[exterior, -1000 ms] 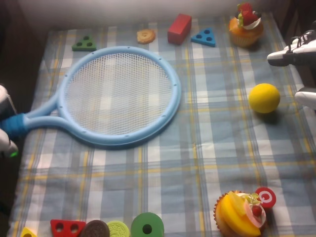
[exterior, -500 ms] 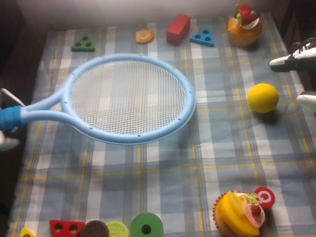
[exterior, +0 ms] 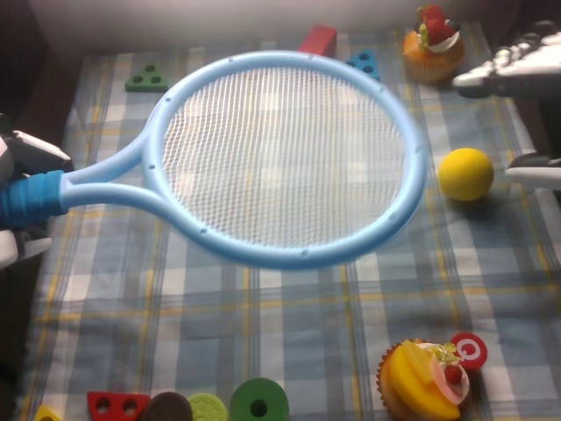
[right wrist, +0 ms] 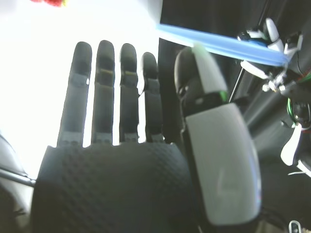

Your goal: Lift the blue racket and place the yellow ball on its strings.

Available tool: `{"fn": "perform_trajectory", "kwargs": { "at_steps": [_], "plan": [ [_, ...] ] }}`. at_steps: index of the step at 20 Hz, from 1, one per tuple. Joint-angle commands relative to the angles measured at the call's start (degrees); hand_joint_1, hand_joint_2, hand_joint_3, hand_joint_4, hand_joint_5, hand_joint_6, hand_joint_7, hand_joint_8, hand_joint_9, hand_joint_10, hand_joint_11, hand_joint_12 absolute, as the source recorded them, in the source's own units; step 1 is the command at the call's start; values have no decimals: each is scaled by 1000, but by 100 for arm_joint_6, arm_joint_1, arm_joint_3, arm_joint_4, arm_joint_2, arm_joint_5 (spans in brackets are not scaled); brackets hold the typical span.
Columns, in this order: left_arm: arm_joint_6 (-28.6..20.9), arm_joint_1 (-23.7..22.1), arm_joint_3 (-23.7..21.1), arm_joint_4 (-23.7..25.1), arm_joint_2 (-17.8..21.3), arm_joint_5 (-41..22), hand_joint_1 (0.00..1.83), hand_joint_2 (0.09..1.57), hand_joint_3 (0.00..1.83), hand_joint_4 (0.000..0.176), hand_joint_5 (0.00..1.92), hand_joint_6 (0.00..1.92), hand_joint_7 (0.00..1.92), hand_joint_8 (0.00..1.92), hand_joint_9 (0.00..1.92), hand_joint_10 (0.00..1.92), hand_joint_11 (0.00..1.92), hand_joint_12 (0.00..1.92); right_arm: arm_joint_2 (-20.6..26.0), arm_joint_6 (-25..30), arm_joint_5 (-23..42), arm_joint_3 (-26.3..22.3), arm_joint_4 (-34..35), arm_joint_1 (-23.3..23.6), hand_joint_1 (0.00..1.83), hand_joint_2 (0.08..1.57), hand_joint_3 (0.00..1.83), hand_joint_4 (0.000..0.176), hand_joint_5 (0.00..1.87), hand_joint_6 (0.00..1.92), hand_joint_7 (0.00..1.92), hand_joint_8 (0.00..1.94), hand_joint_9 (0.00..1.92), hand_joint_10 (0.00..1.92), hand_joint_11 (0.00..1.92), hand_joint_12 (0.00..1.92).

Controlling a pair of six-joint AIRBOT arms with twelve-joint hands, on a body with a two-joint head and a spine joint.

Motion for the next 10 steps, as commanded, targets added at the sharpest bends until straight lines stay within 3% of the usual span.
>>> {"fn": "perform_trajectory", "kwargs": {
  "at_steps": [1,2,3,4,7,8,10],
  "plan": [
    [-43,-13,-23,196,34,-734,1831,1172,0,176,850,1921,1145,1921,1496,1921,1231,1832,-54,84,263,32,-20,99,1053,990,0,2,492,0,501,3,462,0,291,376],
    [-43,11,-70,257,25,-788,1831,1189,0,176,833,1921,1176,1921,1517,1921,1467,1903,-146,88,-59,138,-215,290,1110,946,15,10,502,2,505,1,453,0,182,645],
    [-43,17,-83,273,23,-810,1831,1196,0,176,823,1921,1183,1921,1516,1921,1572,1917,-204,89,-244,200,-331,395,1121,941,0,13,506,0,513,0,449,1,75,863],
    [-43,22,-95,283,26,-844,1831,1198,0,176,843,1921,1174,1921,1482,1921,1589,1920,-266,89,-479,272,-488,510,1129,927,0,0,518,0,534,0,465,2,55,949],
    [-43,33,-132,321,52,-941,1831,1183,0,176,868,1921,1201,1921,1513,1921,1620,1921,-413,89,-1029,414,-853,731,1126,911,3,9,536,3,578,5,511,7,134,921],
    [-43,33,-140,342,55,-950,1831,1187,0,176,875,1921,1231,1921,1550,1921,1551,1921,-460,89,-1119,447,-903,745,1139,918,1,0,596,4,655,9,612,24,231,944],
    [-43,32,-146,364,55,-949,1831,1190,0,176,925,1921,1260,1921,1570,1921,1592,1921,-523,89,-1191,486,-929,754,1105,962,2,0,702,3,821,23,792,66,360,1037]
  ]
}}
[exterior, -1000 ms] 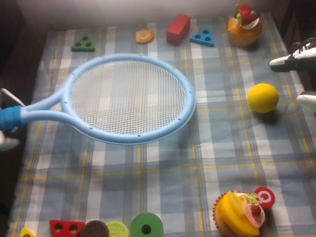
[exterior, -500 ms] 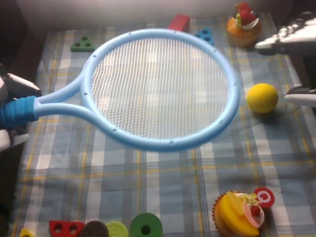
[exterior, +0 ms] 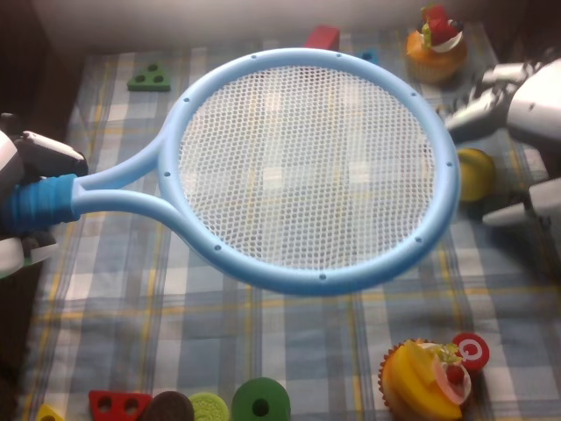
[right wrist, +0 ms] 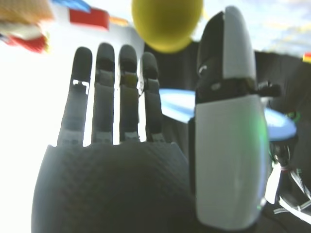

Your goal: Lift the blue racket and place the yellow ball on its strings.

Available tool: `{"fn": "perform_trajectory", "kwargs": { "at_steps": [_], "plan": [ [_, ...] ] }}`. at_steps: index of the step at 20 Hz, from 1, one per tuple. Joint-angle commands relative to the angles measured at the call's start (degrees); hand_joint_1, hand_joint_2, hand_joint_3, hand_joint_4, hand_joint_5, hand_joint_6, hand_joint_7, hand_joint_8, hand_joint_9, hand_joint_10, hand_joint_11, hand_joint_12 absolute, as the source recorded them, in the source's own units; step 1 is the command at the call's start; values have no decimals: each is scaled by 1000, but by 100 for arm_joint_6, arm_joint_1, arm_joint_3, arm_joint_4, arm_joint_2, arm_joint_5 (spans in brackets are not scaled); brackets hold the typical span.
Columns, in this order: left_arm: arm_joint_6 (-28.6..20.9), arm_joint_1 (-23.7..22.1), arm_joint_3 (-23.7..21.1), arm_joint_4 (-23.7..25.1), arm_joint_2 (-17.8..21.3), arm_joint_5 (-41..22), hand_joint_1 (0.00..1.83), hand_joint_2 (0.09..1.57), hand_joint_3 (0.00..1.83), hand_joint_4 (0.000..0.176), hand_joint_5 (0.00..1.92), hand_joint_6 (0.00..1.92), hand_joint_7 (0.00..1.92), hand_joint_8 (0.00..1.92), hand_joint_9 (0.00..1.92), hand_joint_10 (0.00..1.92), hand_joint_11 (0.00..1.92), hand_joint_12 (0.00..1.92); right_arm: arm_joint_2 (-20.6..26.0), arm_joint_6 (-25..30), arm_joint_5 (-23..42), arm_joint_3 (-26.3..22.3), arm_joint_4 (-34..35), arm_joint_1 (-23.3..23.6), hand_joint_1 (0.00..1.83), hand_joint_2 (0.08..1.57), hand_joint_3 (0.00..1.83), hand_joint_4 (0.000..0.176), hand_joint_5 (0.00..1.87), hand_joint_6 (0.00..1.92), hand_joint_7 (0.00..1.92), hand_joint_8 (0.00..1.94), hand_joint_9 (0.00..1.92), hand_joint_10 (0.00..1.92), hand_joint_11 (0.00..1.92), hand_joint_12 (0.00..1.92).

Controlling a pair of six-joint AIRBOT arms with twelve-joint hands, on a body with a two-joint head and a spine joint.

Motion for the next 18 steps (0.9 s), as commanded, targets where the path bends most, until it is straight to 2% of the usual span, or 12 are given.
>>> {"fn": "perform_trajectory", "kwargs": {
  "at_steps": [1,2,3,4,5,6,7,9,10,14,16,18],
  "plan": [
    [-45,-31,-9,113,35,-701,1831,1190,0,176,928,1921,1267,1921,1574,1921,1611,1921,-29,26,562,37,136,84,1145,965,1,0,783,2,930,44,904,139,444,1107],
    [-45,-31,-10,113,35,-716,1831,1192,0,176,920,1921,1269,1921,1578,1921,1625,1921,-50,26,539,50,121,89,1180,970,1,0,856,8,1019,37,939,260,500,1123],
    [-45,-31,-16,113,35,-743,1831,1209,0,176,891,1921,1273,1921,1574,1921,1622,1921,-57,26,523,53,109,92,1266,1037,5,0,1048,438,1125,735,1015,570,679,1277],
    [-45,-31,-25,123,35,-776,1830,1201,0,176,883,1921,1260,1921,1561,1921,1568,1921,-63,26,495,58,101,92,1282,1057,0,0,1108,508,1111,946,1082,694,812,1254],
    [-45,-31,-30,139,36,-788,1821,1195,0,176,863,1921,1247,1921,1553,1921,1568,1921,-63,26,478,66,101,92,1374,1054,0,0,1171,388,1069,926,1059,1043,836,1244],
    [-45,-31,-32,151,36,-789,1817,1193,0,176,868,1921,1247,1921,1548,1921,1575,1921,-63,26,468,79,105,92,1384,1050,1,0,1194,427,1033,886,1082,1075,901,1239],
    [-44,-30,-32,164,36,-774,1823,1187,0,176,905,1921,1243,1921,1550,1921,1605,1921,-63,26,461,101,144,92,1274,1077,0,0,1130,662,999,995,1051,948,942,1279],
    [-41,-30,-27,178,36,-742,1829,1178,0,176,897,1921,1223,1921,1537,1921,1608,1921,-37,26,500,102,191,97,1242,1094,2,0,1099,709,971,1081,1038,868,911,1294],
    [-36,-30,-14,183,36,-709,1814,1175,0,176,864,1921,1201,1921,1518,1921,1590,1921,12,26,598,77,222,110,1349,1106,6,0,1034,741,900,1078,974,1169,866,1254],
    [87,-30,49,69,34,-594,1810,1180,0,176,825,1921,1204,1921,1519,1921,1535,1921,434,-12,1487,-250,435,162,1371,1120,0,0,1018,788,865,1109,924,1265,796,1311],
    [159,-26,53,14,35,-558,1808,1171,0,176,830,1921,1209,1921,1532,1921,1590,1921,674,-89,1926,-443,461,242,1272,1100,0,0,1121,636,925,1158,910,917,743,1140],
    [169,-26,81,-8,29,-485,1811,1170,0,176,828,1921,1207,1921,1531,1921,1591,1921,777,-197,2261,-574,414,388,1253,1090,0,0,1152,569,957,1145,962,737,765,1082]
  ]
}}
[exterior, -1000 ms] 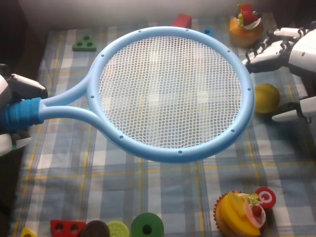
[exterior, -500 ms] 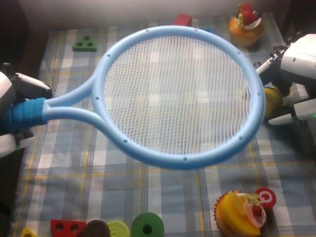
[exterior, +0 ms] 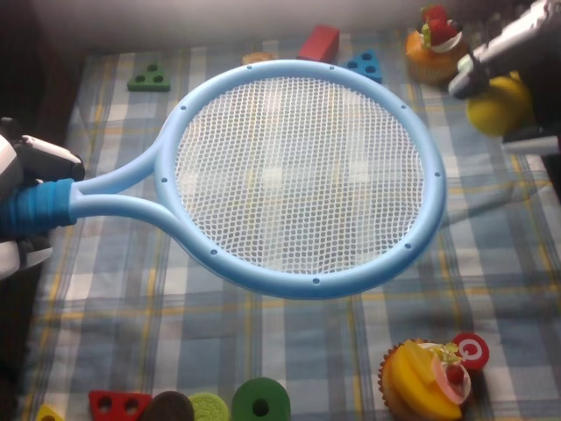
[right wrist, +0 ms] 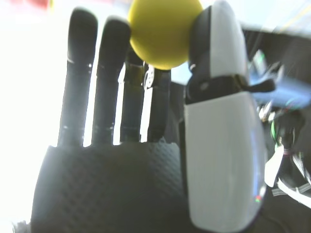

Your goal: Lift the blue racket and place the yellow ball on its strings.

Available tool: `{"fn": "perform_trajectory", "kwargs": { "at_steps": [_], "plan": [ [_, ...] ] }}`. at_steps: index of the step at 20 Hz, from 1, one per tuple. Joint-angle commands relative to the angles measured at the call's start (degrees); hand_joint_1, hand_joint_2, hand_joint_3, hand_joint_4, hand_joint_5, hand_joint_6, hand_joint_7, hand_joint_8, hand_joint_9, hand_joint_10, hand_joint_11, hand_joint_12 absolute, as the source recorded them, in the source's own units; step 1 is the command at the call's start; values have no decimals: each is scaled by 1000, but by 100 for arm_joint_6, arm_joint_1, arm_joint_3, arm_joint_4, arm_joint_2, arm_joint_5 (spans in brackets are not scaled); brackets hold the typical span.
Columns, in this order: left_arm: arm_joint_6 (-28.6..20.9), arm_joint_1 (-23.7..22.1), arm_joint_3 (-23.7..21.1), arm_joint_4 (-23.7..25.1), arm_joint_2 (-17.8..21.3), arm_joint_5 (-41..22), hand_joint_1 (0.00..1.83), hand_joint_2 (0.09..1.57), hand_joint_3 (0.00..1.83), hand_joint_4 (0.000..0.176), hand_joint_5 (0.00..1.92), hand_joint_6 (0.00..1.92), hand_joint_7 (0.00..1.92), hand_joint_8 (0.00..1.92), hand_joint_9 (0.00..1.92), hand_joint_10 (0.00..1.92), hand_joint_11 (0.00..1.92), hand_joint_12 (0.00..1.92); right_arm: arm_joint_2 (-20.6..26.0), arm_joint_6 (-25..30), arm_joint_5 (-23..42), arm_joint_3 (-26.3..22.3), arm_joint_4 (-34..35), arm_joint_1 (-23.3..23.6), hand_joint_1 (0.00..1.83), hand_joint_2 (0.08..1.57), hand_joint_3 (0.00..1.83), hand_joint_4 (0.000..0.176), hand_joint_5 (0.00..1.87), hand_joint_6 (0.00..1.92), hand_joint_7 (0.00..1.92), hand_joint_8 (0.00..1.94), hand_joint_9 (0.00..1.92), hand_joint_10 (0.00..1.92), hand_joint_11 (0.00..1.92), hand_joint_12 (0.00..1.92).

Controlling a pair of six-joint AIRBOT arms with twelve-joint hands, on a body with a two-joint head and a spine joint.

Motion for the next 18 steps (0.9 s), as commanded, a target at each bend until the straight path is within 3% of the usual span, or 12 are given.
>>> {"fn": "perform_trajectory", "kwargs": {
  "at_steps": [1,5,6,8,9,12,13,14,15,16,17,18],
  "plan": [
    [-14,-30,58,88,23,-586,1815,1160,0,176,828,1921,1193,1921,1521,1921,1567,1921,-23,-15,833,-35,59,141,1242,1093,3,0,1120,627,964,1135,1005,613,805,1036],
    [9,-175,234,73,-197,-374,1743,1189,0,176,786,1921,1208,1921,1515,1921,1512,1921,-258,154,803,-87,-783,692,1249,1099,0,0,1129,567,952,1190,1107,348,871,872],
    [18,-250,290,73,-276,-339,1719,1202,0,176,797,1921,1229,1921,1522,1921,1243,1894,-354,295,719,-49,-1017,770,1253,1094,0,0,1130,555,969,1176,1135,344,925,839],
    [23,-403,394,98,-431,-281,1726,1199,0,176,806,1921,1235,1921,1523,1921,1308,1920,-467,446,500,4,-1289,832,1242,1088,0,0,1114,633,996,1089,1163,425,976,944],
    [23,-441,425,108,-470,-255,1727,1216,0,176,817,1921,1247,1921,1527,1921,1480,1921,-484,453,423,14,-1346,835,1241,1094,1,0,1109,643,972,1126,1148,479,962,1026],
    [23,-509,495,140,-566,-119,1722,1233,0,176,859,1921,1254,1921,1540,1921,1571,1921,-566,453,148,62,-1536,877,1258,1084,2,0,1237,401,931,1189,1073,774,933,1233],
    [22,-509,493,133,-579,-115,1736,1221,0,176,879,1921,1271,1921,1549,1921,1654,1921,-582,453,93,68,-1585,888,1244,1112,4,0,1127,590,882,1275,913,660,762,1153],
    [22,-511,495,133,-600,-95,1736,1221,0,176,879,1921,1271,1921,1549,1921,1654,1921,-589,462,51,69,-1621,888,1244,1112,4,0,1127,590,882,1275,913,660,762,1153],
    [22,-514,510,136,-641,-38,1741,1236,0,176,875,1921,1254,1921,1526,1921,1647,1921,-610,489,-5,78,-1663,888,1158,1071,0,0,911,222,782,577,851,521,683,1066],
    [22,-515,525,136,-663,-4,1770,1227,0,176,877,1921,1242,1921,1521,1921,1612,1921,-633,511,-37,93,-1685,888,1094,1057,0,0,853,72,804,224,863,362,652,1028],
    [22,-516,547,136,-693,54,1790,1175,0,176,888,1921,1231,1921,1508,1921,1573,1921,-679,572,-94,141,-1720,887,1016,1013,1,0,692,2,734,12,826,129,524,949],
    [22,-516,552,136,-702,66,1790,1175,0,176,888,1921,1231,1921,1508,1921,1573,1921,-693,601,-114,157,-1729,886,1016,1013,1,0,692,2,734,12,826,129,524,949]
  ]
}}
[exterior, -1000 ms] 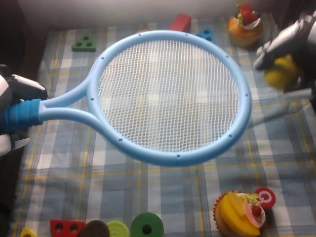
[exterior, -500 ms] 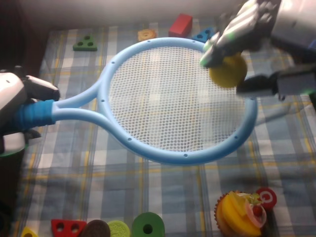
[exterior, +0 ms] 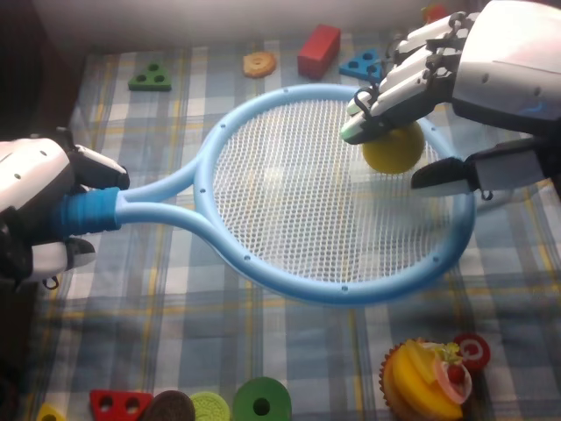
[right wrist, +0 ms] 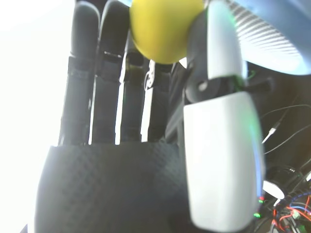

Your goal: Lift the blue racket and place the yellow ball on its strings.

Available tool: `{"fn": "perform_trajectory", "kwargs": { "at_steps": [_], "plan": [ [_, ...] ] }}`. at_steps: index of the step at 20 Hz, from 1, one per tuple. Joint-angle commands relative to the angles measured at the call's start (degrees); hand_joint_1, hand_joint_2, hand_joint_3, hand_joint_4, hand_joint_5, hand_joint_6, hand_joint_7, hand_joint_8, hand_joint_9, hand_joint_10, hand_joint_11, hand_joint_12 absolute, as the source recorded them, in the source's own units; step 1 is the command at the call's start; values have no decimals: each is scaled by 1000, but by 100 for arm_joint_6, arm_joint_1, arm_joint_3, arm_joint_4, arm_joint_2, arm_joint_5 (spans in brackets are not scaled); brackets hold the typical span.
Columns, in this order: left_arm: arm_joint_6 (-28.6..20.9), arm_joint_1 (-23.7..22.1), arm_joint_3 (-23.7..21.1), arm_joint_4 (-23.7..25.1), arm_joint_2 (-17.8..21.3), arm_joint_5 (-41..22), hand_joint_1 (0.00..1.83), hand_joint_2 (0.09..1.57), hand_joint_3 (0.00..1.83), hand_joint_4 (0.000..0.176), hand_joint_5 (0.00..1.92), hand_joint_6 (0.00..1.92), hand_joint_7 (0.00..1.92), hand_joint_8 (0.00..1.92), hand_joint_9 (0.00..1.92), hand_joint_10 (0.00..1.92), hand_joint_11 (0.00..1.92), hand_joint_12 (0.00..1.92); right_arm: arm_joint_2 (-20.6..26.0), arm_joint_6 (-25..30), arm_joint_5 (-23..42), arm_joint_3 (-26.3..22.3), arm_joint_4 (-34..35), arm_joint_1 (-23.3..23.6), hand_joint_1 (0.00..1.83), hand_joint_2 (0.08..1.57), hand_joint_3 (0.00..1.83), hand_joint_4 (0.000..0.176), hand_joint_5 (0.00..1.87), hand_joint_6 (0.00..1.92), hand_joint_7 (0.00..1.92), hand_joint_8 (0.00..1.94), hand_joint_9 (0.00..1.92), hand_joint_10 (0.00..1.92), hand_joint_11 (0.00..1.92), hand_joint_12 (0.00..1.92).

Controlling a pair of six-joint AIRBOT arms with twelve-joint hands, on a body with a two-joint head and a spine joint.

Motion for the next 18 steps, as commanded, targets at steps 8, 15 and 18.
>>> {"fn": "perform_trajectory", "kwargs": {
  "at_steps": [8,15,18],
  "plan": [
    [-38,-76,54,63,-83,-678,1793,1202,0,157,877,1921,1170,1921,1451,1921,1532,1921,15,107,442,35,249,85,1016,984,0,0,547,2,668,3,783,16,389,1043],
    [-25,-114,204,-26,-122,-515,1790,1177,0,157,843,1921,1189,1921,1472,1921,1502,1921,62,162,517,14,345,86,993,1005,4,0,558,0,625,1,715,2,320,1067],
    [484,-140,301,-345,-270,-383,1611,1235,1,173,764,1921,1191,1921,1447,1921,1493,1921,116,161,642,-11,439,86,847,1101,2,27,352,0,372,0,407,0,25,1050]
  ]
}}
